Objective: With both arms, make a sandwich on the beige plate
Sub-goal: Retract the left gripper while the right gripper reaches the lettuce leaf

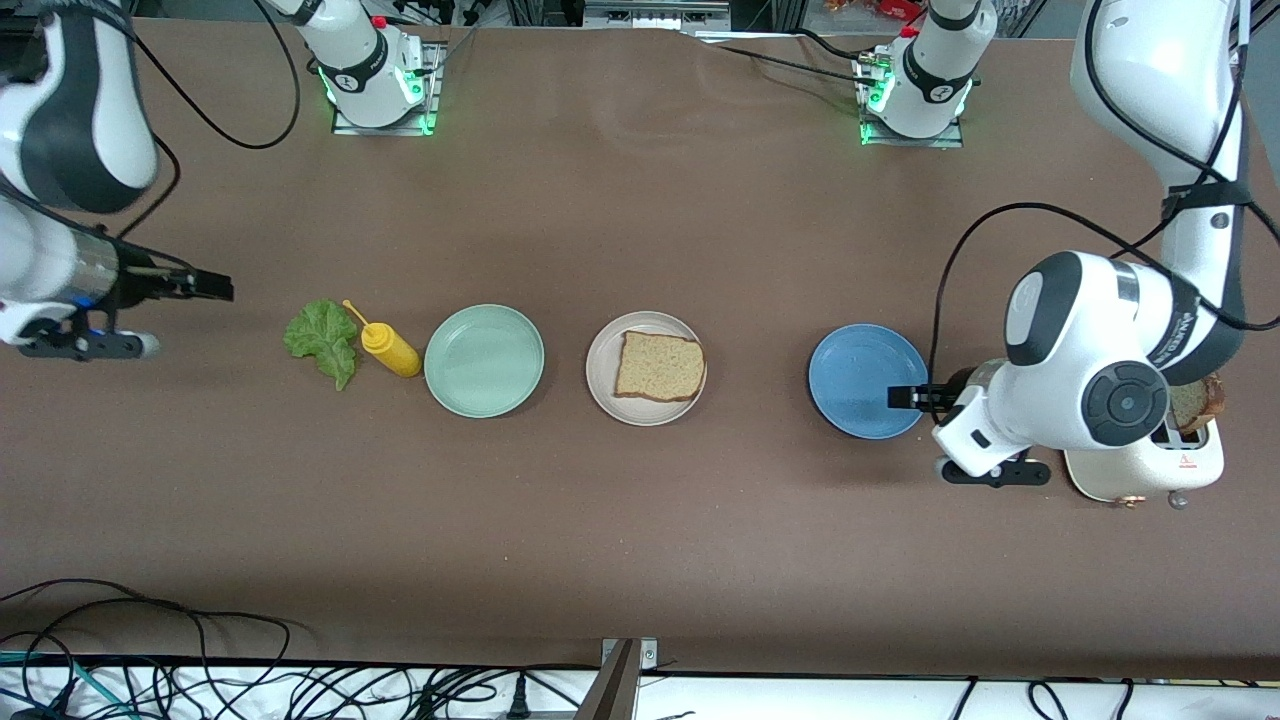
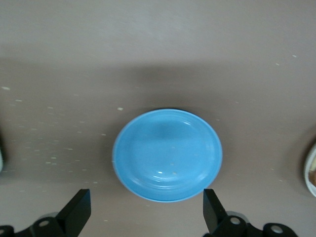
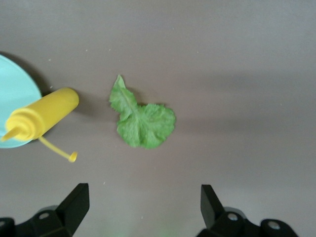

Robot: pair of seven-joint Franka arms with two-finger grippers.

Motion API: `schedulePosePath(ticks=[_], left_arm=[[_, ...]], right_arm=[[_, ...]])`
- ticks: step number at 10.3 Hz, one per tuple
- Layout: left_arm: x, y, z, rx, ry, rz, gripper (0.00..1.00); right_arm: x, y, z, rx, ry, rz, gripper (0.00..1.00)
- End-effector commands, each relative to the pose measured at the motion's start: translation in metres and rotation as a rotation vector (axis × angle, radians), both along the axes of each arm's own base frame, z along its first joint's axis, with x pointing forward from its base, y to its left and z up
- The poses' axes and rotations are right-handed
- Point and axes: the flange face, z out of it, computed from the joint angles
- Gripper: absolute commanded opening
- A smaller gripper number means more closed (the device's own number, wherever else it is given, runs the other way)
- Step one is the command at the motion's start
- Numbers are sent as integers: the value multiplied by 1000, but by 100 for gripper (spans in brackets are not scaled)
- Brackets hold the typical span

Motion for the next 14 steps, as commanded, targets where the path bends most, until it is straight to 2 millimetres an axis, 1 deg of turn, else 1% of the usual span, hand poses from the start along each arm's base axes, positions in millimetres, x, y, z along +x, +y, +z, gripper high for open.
schedulePosePath(ticks=[1, 2, 3, 4, 5, 6, 7, 8, 9, 10, 11, 12, 14], left_arm=[[-4, 33, 25, 47, -15, -15, 100], [-3, 52, 35, 39, -29, -20, 100], [-3, 66, 40, 32, -32, -33, 100], [-3, 81, 44, 31, -36, -21, 100], [-4, 91, 50, 51, -40, -15, 100], [-6, 95, 57, 85, -47, -21, 100], [-7, 97, 65, 100, -56, -21, 100], [-9, 107, 74, 130, -63, -19, 100], [-12, 111, 85, 165, -73, -25, 100], [-15, 113, 90, 173, -65, -21, 100], [-18, 114, 99, 176, -74, -21, 100], [-22, 120, 108, 181, -82, -18, 100], [-43, 132, 116, 180, -64, -58, 100]], right_arm=[[-20, -8, -42, -11, -30, 1, 100], [-26, -12, -61, -10, -39, -6, 100], [-31, -12, -82, -10, -61, -5, 100], [-40, -11, -108, -10, -73, -2, 100], [-49, -10, -130, -7, -65, -8, 100], [-52, -8, -147, 12, -64, -31, 100], [-51, -8, -166, 14, -60, -37, 100], [-51, -7, -184, 13, -48, -37, 100], [-53, -6, -202, 30, -33, -60, 100], [-53, -3, -213, 42, -30, -70, 100], [-51, -4, -223, 40, -50, -60, 100], [-50, 1, -235, 39, -61, -51, 100], [-48, 4, -247, 36, -75, -44, 100]])
